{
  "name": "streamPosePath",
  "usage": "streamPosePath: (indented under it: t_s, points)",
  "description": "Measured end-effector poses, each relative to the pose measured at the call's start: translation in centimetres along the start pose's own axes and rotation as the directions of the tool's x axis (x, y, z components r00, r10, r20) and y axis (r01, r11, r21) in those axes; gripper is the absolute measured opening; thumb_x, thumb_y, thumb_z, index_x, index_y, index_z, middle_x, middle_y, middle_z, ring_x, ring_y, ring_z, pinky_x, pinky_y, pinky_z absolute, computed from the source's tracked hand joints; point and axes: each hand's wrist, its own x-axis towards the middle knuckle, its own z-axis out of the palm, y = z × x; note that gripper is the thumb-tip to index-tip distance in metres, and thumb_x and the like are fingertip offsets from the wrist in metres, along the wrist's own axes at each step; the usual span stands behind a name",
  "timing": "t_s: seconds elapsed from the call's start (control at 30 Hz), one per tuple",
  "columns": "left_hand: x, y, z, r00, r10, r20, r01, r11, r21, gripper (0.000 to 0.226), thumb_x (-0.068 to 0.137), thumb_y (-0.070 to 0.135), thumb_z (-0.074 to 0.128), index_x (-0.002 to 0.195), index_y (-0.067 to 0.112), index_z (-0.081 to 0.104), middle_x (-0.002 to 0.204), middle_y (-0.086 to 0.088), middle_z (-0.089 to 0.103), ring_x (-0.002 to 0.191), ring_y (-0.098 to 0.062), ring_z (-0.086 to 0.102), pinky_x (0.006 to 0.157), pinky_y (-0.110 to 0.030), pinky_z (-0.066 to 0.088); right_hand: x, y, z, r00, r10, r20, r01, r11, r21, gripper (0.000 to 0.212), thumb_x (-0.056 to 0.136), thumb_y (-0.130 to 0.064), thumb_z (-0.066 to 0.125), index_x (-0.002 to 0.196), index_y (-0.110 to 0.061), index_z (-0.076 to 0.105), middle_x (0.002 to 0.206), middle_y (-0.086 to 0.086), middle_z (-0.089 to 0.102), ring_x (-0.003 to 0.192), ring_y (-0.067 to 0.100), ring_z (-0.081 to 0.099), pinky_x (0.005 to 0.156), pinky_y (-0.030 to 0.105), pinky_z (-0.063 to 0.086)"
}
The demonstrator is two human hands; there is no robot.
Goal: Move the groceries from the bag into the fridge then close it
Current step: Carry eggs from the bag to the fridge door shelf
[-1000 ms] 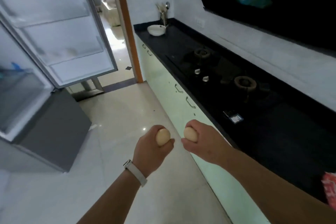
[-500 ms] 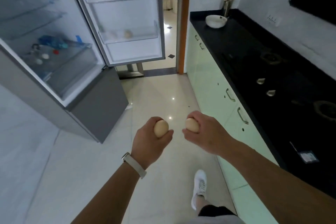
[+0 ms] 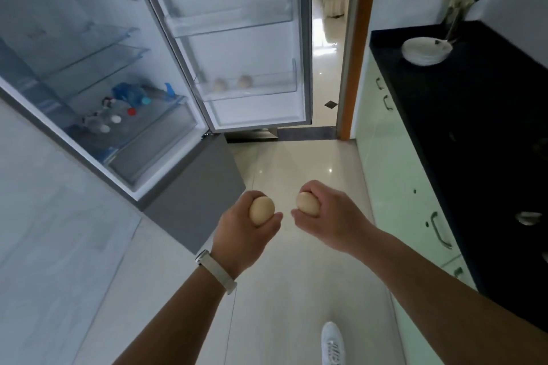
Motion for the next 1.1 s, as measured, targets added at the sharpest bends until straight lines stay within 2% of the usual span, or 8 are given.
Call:
streamPosePath:
  t_s: [0.13, 0.33, 0.43, 0.6, 0.77, 0.97, 1.1]
  points:
    - [4.5, 1.8, 1.5, 0.999, -0.001, -0.034, 0.001, 1.0, 0.003, 0.029, 0.076, 0.037, 0.079, 0.095, 0.034, 0.057, 0.083, 0.018, 0.062, 0.072, 0.0, 0.061, 0.055, -0.007, 0.043, 4.8, 1.7, -2.6, 0.999, -0.04, -0.006, 0.04, 0.999, -0.004, 0.025, 0.083, -0.038, 0.07, 0.096, -0.029, 0.051, 0.08, -0.008, 0.058, 0.067, 0.007, 0.056, 0.054, 0.016, 0.04]
    - [8.8, 1.3, 2.5, 0.999, -0.002, -0.049, 0.002, 1.0, 0.007, 0.031, 0.077, 0.039, 0.078, 0.099, 0.032, 0.057, 0.085, 0.018, 0.06, 0.073, -0.003, 0.062, 0.059, -0.015, 0.049, 9.3, 3.6, -3.0, 0.997, -0.072, 0.009, 0.072, 0.997, 0.001, 0.023, 0.082, -0.038, 0.07, 0.094, -0.03, 0.052, 0.078, -0.008, 0.059, 0.065, 0.007, 0.056, 0.053, 0.015, 0.041]
    - [11.1, 0.3, 2.5, 0.998, -0.022, -0.064, 0.022, 1.0, 0.003, 0.031, 0.077, 0.039, 0.078, 0.098, 0.033, 0.057, 0.085, 0.019, 0.06, 0.073, -0.002, 0.061, 0.058, -0.013, 0.048, 12.1, 4.2, -2.6, 0.998, -0.062, 0.018, 0.062, 0.998, 0.001, 0.024, 0.083, -0.038, 0.07, 0.096, -0.028, 0.052, 0.079, -0.008, 0.059, 0.066, 0.008, 0.057, 0.053, 0.016, 0.042]
    - [15.5, -2.3, 2.3, 0.995, -0.052, -0.08, 0.048, 0.998, -0.049, 0.029, 0.075, 0.039, 0.079, 0.094, 0.032, 0.059, 0.082, 0.016, 0.063, 0.071, -0.002, 0.062, 0.055, -0.012, 0.048, 16.8, 4.8, -0.7, 0.998, -0.034, 0.053, 0.034, 0.999, 0.008, 0.025, 0.08, -0.041, 0.069, 0.094, -0.029, 0.054, 0.079, -0.008, 0.059, 0.067, 0.012, 0.059, 0.056, 0.03, 0.052]
    - [21.9, -5.4, 2.1, 0.996, -0.063, -0.062, 0.054, 0.99, -0.129, 0.027, 0.074, 0.034, 0.081, 0.089, 0.033, 0.058, 0.078, 0.012, 0.064, 0.07, -0.001, 0.061, 0.054, -0.012, 0.048, 22.8, 5.3, 0.6, 1.0, -0.004, 0.027, 0.005, 0.999, -0.036, 0.025, 0.081, -0.04, 0.07, 0.095, -0.028, 0.053, 0.08, -0.007, 0.059, 0.067, 0.011, 0.059, 0.055, 0.026, 0.05]
    - [31.2, -9.0, -0.1, 0.998, -0.063, -0.008, 0.06, 0.979, -0.194, 0.026, 0.076, 0.034, 0.08, 0.09, 0.033, 0.058, 0.077, 0.011, 0.063, 0.066, -0.002, 0.061, 0.05, -0.014, 0.048, 31.6, 3.3, 2.0, 0.999, 0.049, 0.022, -0.047, 0.995, -0.092, 0.024, 0.083, -0.04, 0.07, 0.095, -0.029, 0.052, 0.079, -0.009, 0.058, 0.066, 0.007, 0.058, 0.053, 0.012, 0.039]
    - [36.8, -11.1, -1.8, 0.999, -0.043, 0.027, 0.048, 0.977, -0.206, 0.027, 0.075, 0.034, 0.081, 0.091, 0.033, 0.058, 0.075, 0.01, 0.064, 0.062, -0.005, 0.062, 0.051, -0.014, 0.048, 37.2, 2.1, 3.1, 0.993, 0.11, -0.036, -0.113, 0.99, -0.087, 0.024, 0.08, -0.041, 0.071, 0.092, -0.03, 0.054, 0.077, -0.005, 0.059, 0.062, 0.009, 0.057, 0.05, 0.015, 0.043]
